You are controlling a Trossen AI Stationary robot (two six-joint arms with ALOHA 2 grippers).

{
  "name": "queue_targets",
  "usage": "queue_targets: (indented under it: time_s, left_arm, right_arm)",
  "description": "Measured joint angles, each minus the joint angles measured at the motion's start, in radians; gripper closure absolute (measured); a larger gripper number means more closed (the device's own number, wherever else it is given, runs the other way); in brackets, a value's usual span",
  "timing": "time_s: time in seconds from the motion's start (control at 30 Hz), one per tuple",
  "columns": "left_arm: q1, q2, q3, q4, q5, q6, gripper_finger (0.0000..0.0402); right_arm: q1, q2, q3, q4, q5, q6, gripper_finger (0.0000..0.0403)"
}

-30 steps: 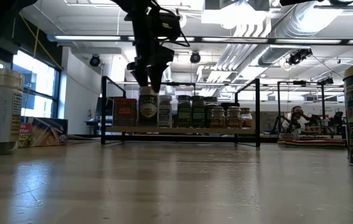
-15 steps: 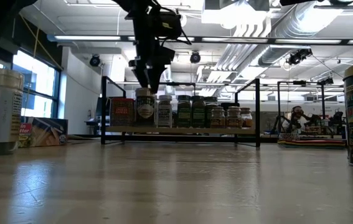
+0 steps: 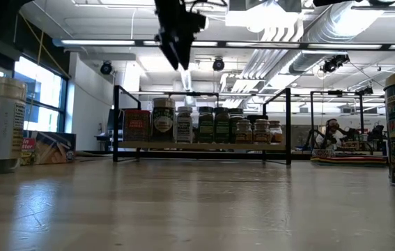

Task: Shelf spices
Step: Put the brown seasoning bottle on the shelf aligned with the white seasoning bottle

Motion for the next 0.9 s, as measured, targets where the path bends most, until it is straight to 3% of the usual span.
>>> queue_targets:
  time_s: [0.1, 0.2, 0.37, 0.57, 0.7, 0.9]
  left_arm:
    - [-0.071, -0.001, 0.063, -0.145, -0.044, -0.06, 0.0098]
    - [-0.177, -0.003, 0.081, -0.295, -0.023, -0.179, 0.0101]
    - [-0.424, -0.054, -0.025, -0.277, 0.098, -0.256, 0.0111]
    - [-0.69, -0.086, -0.125, -0.277, 0.133, -0.529, 0.0112]
    - [-0.8, -0.114, -0.196, -0.277, 0.268, -0.748, 0.0112]
    - [-0.877, -0.212, -0.368, -0.277, 0.337, -0.958, 0.0112]
  right_arm:
    - [0.0, 0.0, 0.0, 0.0, -0.001, 0.002, 0.0096]
    - [0.0, 0.0, 0.0, 0.0, -0.002, 0.001, 0.0096]
    - [0.0, 0.0, 0.0, 0.002, -0.002, -0.002, 0.0096]
    - [0.0, 0.0, 0.0, 0.006, -0.002, -0.046, 0.0096]
    - [0.0, 0.001, 0.0, 0.01, -0.002, -0.086, 0.0096]
    - [0.0, 0.005, 0.0, 0.011, -0.003, -0.104, 0.0096]
